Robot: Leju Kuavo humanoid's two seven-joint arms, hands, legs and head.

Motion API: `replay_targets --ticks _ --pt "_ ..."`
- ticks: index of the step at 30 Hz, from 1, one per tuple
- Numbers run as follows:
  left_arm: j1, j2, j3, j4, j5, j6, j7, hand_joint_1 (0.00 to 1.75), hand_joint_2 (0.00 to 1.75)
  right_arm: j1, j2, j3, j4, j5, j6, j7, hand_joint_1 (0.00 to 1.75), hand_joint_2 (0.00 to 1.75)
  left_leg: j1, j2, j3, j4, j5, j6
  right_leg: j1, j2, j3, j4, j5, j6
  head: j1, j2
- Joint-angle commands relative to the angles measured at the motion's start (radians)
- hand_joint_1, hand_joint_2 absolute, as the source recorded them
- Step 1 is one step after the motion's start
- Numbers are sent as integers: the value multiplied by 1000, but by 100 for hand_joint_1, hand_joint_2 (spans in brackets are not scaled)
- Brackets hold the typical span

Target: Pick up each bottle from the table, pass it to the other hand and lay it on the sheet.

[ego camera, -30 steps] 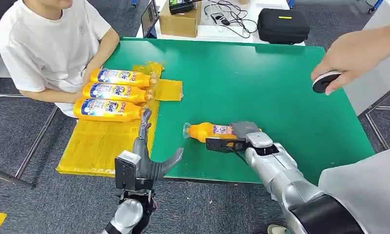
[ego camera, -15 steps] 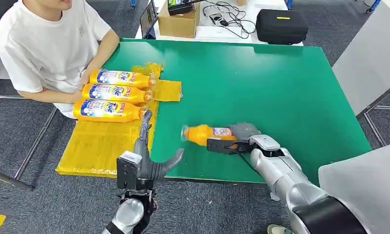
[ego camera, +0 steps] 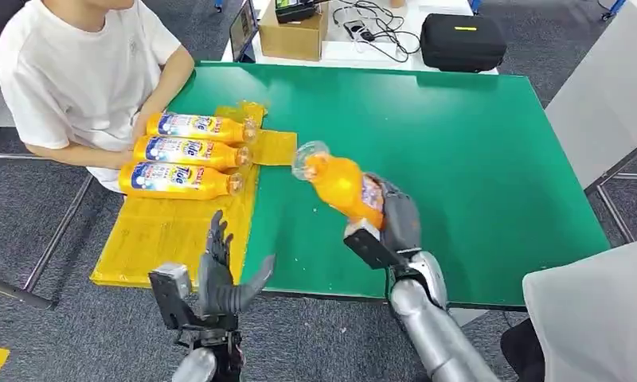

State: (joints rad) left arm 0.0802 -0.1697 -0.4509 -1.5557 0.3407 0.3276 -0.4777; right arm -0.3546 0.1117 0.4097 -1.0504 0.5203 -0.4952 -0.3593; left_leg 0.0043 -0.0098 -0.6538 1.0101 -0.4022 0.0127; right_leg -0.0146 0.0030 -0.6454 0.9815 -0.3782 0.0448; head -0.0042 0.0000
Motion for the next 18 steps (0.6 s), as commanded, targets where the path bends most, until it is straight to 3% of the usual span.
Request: replay_targets --ticks 1,3,4,8,13,18 --pt "80 109 -44 -67 60 -177 -46 0 175 155 -51 1 -243 -211 199 -19 175 175 1 -2 11 -1 -5 -1 1 -3 12 -1 -6 -2 0 0" --pt "82 109 -53 -53 66 -222 -56 0 175 148 -30 76 -213 -201 273 -20 175 175 0 0 5 -1 -4 -1 1 -1 6 -1 -3 -2 0 0" --pt "82 104 -52 -48 66 -223 -56 0 175 152 -17 91 -208 -197 272 -18 175 175 0 2 10 -2 -6 -1 1 1 10 -1 -5 -3 0 0" --pt "79 102 -51 -46 66 -223 -56 0 175 153 -11 95 -208 -192 266 -15 175 175 0 1 5 -1 -5 -2 1 0 4 0 -3 -3 0 0" --pt "46 72 -34 -5 91 -263 -21 0 175 139 -18 268 -169 -149 381 -24 175 175 1 1 7 -1 -5 -2 1 0 7 -1 -4 -3 0 0" --pt "36 65 -30 -11 110 -294 -3 0 175 135 -16 342 -108 -149 382 -28 175 175 1 3 9 -2 -6 -2 1 1 8 -1 -5 -4 0 0"
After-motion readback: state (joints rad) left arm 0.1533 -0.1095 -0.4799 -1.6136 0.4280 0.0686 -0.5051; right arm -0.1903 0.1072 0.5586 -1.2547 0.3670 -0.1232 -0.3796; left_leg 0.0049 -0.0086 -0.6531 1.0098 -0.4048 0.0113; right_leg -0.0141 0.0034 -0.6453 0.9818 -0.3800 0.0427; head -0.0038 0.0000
